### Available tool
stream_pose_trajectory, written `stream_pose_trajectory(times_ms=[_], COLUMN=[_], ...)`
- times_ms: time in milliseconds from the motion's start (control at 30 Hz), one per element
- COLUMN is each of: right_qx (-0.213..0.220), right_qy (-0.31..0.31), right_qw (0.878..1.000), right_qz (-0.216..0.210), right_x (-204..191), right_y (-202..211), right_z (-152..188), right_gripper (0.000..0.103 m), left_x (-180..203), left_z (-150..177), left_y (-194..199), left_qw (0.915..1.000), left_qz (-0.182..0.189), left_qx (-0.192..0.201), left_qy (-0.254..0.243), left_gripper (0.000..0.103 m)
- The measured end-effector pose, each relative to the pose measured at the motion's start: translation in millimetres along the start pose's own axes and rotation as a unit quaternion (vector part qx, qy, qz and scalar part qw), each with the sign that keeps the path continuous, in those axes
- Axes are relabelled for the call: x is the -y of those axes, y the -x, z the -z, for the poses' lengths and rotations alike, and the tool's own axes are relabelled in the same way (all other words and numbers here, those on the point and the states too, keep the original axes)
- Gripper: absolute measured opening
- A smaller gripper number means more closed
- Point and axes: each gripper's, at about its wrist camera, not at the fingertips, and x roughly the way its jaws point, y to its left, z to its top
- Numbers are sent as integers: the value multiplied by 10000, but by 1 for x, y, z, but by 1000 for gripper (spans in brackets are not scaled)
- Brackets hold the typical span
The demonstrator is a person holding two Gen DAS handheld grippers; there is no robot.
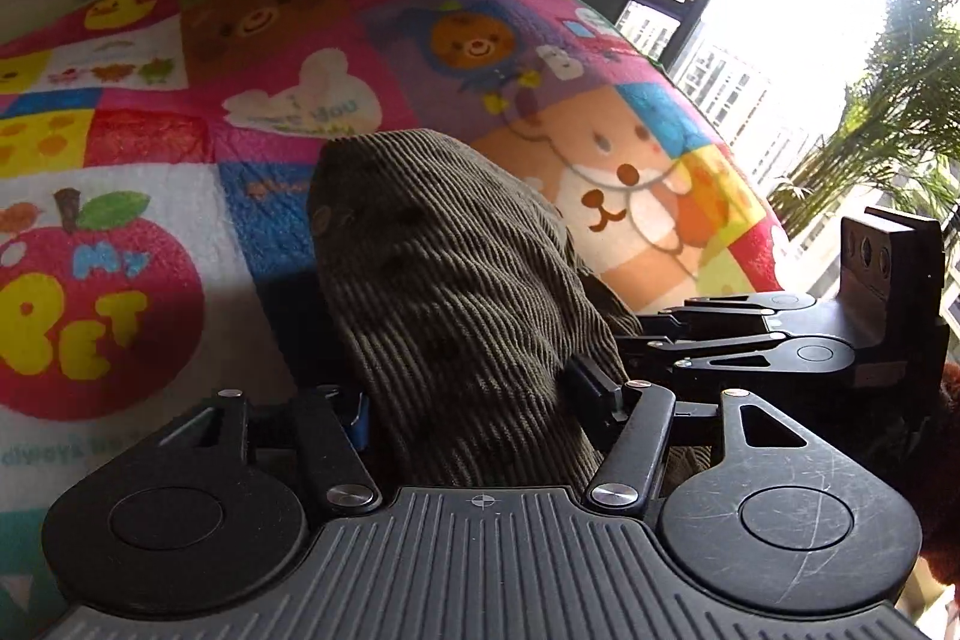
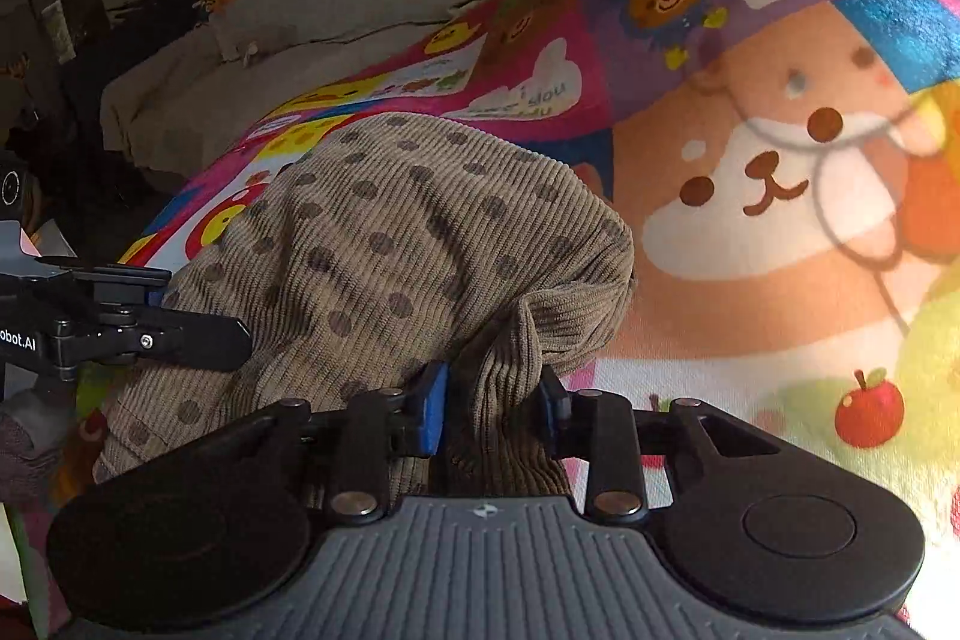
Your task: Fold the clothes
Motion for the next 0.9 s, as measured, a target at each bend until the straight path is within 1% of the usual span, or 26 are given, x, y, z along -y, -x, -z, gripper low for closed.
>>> stream_pose_trajectory(times_ms=[100,167,300,367,433,467,533,567,633,667,733,800,833,900], right_qx=[118,180,305,328,363,416,580,588,561,547,520,492,479,408], right_qy=[269,228,201,104,-1,23,351,408,456,480,527,574,597,616], right_qw=[9995,9995,9991,9991,9989,9983,9958,9961,9970,9972,9972,9966,9961,9970], right_qz=[105,120,237,264,301,398,608,526,284,163,-78,-320,-440,-231], right_x=[-1,7,25,34,43,44,38,32,20,13,1,-11,-17,-23], right_y=[-36,-57,-86,-89,-87,-81,-66,-64,-62,-61,-59,-58,-57,-68], right_z=[-31,-48,-71,-75,-77,-74,-68,-66,-64,-62,-60,-57,-56,-42], right_gripper=[31,31,31,31,39,39,43,44,49,50,61,67,69,73], left_x=[-26,-38,-46,-45,-44,-43,-39,-37,-36,-37,-45,-58,-64,-67], left_z=[-22,-31,-43,-49,-55,-58,-70,-78,-98,-108,-123,-130,-128,-127], left_y=[-19,-31,-45,-44,-32,-22,-5,-1,-6,-13,-45,-81,-95,-114], left_qw=[9997,9994,9995,9997,9994,9987,9958,9942,9927,9929,9965,9993,9996,9997], left_qz=[-188,-229,-208,-162,-155,-172,-191,-176,-70,-23,46,18,60,95], left_qx=[154,234,239,142,127,239,592,736,889,882,550,150,74,21], left_qy=[95,146,15,-116,-293,-413,-672,-762,-811,-798,-628,-336,-259,-226], left_gripper=[66,66,66,66,66,65,65,66,66,66,67,66,65,65])
